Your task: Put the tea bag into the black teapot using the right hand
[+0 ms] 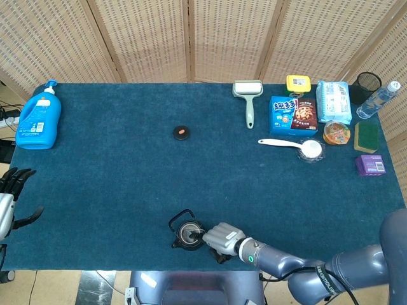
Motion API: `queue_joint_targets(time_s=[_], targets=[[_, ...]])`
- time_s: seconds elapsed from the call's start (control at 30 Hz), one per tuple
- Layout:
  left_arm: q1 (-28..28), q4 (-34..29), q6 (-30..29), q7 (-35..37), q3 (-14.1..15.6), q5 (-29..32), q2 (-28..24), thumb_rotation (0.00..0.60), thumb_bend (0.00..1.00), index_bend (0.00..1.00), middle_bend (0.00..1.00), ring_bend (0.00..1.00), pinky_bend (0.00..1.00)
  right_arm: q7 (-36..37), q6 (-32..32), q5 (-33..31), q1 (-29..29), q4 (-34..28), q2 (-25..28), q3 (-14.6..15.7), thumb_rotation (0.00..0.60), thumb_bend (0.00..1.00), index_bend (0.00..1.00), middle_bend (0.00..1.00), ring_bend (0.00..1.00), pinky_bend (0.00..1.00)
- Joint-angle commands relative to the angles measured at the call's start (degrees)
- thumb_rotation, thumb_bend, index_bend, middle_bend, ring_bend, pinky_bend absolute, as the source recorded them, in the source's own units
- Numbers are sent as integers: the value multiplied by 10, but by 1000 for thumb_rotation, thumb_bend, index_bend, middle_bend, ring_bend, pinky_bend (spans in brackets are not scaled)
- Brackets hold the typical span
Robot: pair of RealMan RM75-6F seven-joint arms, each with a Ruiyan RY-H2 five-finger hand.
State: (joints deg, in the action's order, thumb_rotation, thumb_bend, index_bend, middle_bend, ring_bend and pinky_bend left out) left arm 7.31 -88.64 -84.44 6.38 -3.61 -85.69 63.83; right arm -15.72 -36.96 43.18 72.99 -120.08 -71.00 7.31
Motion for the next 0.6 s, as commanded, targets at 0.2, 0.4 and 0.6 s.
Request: queue_joint_targets(time_s=[0.2, 0.4, 0.6], targets=[[1, -7, -2, -6, 0, -4, -2, 600, 276, 133, 140, 62, 148, -2, -18, 35, -20, -39, 38, 3, 600, 790, 25, 996, 1000, 1000], [1, -16, -4, -14, 0, -5, -4, 600, 277, 134, 140, 62, 147, 11, -38, 73, -49, -57, 70, -2, 600, 790, 25, 967, 1000, 1000], [2, -23, 0, -26, 1, -3, -3, 600, 277, 134, 140, 62, 148, 38, -63, 127, -96, -64, 119, -6, 600, 775, 25, 909, 1000, 1000]])
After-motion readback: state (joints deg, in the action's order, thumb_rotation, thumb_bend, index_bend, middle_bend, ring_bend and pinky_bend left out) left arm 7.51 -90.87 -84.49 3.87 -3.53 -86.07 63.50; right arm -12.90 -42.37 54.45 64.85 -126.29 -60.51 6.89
